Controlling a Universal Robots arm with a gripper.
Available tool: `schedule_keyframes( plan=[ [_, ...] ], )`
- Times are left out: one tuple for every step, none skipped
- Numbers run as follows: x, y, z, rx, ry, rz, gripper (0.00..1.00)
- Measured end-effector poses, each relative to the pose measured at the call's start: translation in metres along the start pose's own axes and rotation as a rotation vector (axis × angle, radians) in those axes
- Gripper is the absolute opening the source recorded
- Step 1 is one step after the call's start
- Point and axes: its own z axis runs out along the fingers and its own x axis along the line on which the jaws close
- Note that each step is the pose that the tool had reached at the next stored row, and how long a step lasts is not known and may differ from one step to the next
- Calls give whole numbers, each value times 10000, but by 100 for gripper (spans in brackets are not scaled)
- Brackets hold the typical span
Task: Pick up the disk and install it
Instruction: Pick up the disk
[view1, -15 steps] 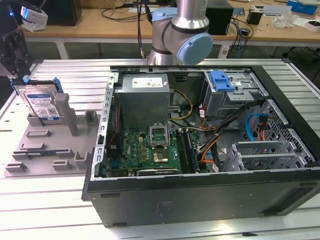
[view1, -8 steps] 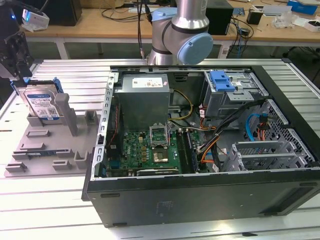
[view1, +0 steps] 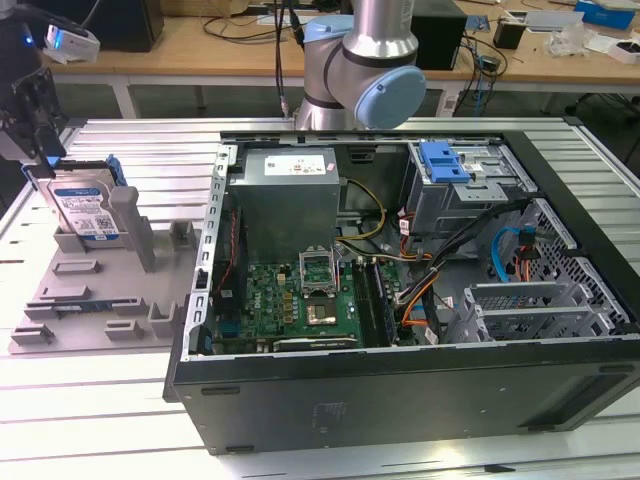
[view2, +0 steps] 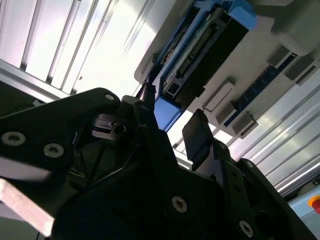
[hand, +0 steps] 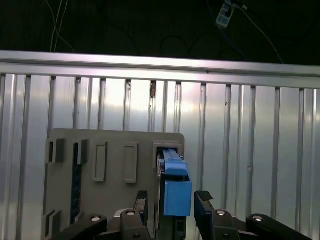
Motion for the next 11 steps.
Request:
schedule_keyframes(
  plan=[
    [-12, -1, 11, 2, -9, -3, 50],
    [-25, -1, 19, 1, -14, -3, 50],
    [-31, 0, 25, 1, -16, -3, 50],
    [-33, 2, 32, 0, -16, -3, 50],
    [-33, 4, 37, -1, -16, -5, 50],
    [-34, 8, 47, 0, -16, -5, 50],
    [-34, 10, 55, -3, -16, -4, 50],
    [-34, 11, 61, -4, -17, -4, 50],
    [-34, 12, 67, -6, -16, -4, 50],
    [-35, 14, 79, -6, -17, -3, 50],
    [-35, 15, 87, -7, -16, -3, 50]
  ],
)
